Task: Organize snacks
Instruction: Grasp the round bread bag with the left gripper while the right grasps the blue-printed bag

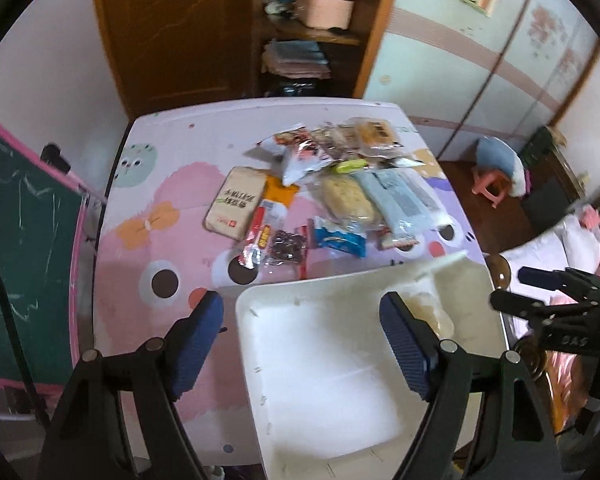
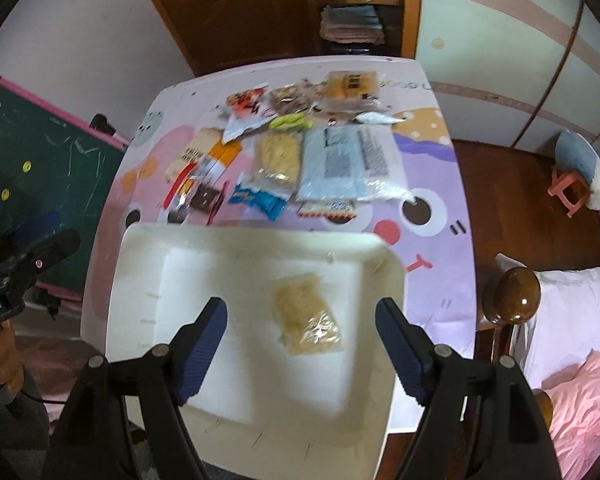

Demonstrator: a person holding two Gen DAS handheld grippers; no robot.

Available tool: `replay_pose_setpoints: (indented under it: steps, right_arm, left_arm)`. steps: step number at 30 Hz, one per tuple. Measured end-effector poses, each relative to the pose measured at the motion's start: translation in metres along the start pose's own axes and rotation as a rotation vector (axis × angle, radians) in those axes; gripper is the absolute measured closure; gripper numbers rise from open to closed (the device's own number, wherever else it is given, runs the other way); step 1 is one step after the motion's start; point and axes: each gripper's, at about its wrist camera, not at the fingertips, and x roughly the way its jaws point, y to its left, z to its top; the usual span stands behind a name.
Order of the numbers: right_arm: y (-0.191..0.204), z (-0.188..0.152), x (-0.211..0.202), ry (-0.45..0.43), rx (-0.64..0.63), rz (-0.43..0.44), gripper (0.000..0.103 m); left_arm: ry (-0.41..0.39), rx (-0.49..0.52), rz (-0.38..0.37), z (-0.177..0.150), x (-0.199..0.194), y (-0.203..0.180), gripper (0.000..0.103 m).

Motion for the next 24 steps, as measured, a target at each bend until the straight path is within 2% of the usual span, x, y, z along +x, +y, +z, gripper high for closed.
replay_pose_setpoints:
  steps: [7,11,13,19,24]
  right_arm:
    - [-0.025,0.045,0.016,-0.020,0.043,-0.018,0.022]
    - [-0.039,0.078,0.038,-0.025,0.064,0.004,0.007]
    - [-0.047,0.095,0.054,-0.016,0.068,-0.002,0.005]
    - [-0.078,0.125,0.113,0.084,0.092,-0.036,0.005]
    - [-0.098,0.135,0.149,0.153,0.113,0.004,0.005]
  left_arm:
    - [0.022,-0.043,0.005,0.020,0.030,0.002,0.023]
    - [0.024,-0.034,-0.004,0.045,0.055,-0.014,0.023]
    - [0.031,-0.036,-0.013,0.057,0.070,-0.022,0.023]
    - [0.102,-0.048,-0.001,0.089,0.136,-0.037,0.023]
    - [0.188,-0.094,-0.005,0.102,0.189,-0.036,0.023]
